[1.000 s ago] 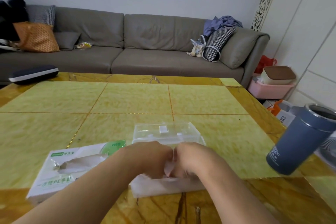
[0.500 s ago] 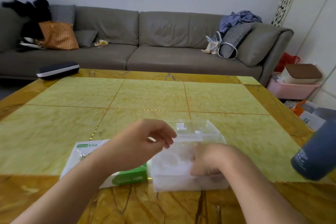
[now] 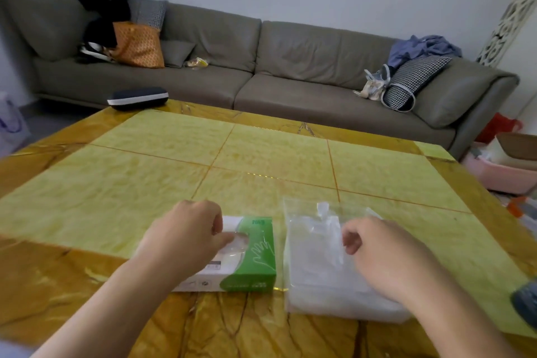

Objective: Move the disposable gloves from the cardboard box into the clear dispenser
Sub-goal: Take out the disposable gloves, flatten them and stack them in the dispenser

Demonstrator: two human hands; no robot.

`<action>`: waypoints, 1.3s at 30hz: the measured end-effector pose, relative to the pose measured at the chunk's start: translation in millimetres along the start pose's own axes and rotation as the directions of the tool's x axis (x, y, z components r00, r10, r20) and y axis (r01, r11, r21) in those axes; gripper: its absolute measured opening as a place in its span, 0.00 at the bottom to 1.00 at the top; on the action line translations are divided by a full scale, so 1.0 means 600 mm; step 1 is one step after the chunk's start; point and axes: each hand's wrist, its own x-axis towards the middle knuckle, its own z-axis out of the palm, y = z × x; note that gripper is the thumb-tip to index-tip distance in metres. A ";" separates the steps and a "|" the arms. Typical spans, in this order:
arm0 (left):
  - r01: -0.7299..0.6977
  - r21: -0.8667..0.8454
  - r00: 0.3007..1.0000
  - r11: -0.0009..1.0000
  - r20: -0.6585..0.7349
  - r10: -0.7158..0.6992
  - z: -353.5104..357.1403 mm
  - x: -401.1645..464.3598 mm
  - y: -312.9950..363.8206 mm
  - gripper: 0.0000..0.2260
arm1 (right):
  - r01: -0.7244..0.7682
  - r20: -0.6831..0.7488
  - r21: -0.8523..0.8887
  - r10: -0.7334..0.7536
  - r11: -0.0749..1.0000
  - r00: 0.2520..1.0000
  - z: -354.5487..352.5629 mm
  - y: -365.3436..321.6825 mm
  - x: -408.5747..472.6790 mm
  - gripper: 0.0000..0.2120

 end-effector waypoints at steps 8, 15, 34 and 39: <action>-0.021 0.060 0.999 0.998 0.030 0.019 0.008 -0.002 -0.002 0.11 | 0.133 0.059 0.242 -0.151 0.961 0.987 0.028 -0.047 -0.001 0.03; -0.012 0.069 0.997 0.998 0.078 0.007 0.001 0.006 -0.006 0.09 | 0.107 0.064 0.191 -0.122 0.976 0.991 0.041 -0.047 0.007 0.11; -0.100 -0.283 0.986 0.954 -0.159 0.056 -0.011 0.008 -0.024 0.11 | 0.691 -0.045 -0.033 -0.692 0.722 0.720 0.093 -0.175 -0.064 0.22; -0.144 -0.358 0.988 0.923 -0.097 0.117 -0.020 0.005 -0.031 0.04 | 0.685 -0.075 0.005 -0.683 0.729 0.727 0.102 -0.173 -0.064 0.22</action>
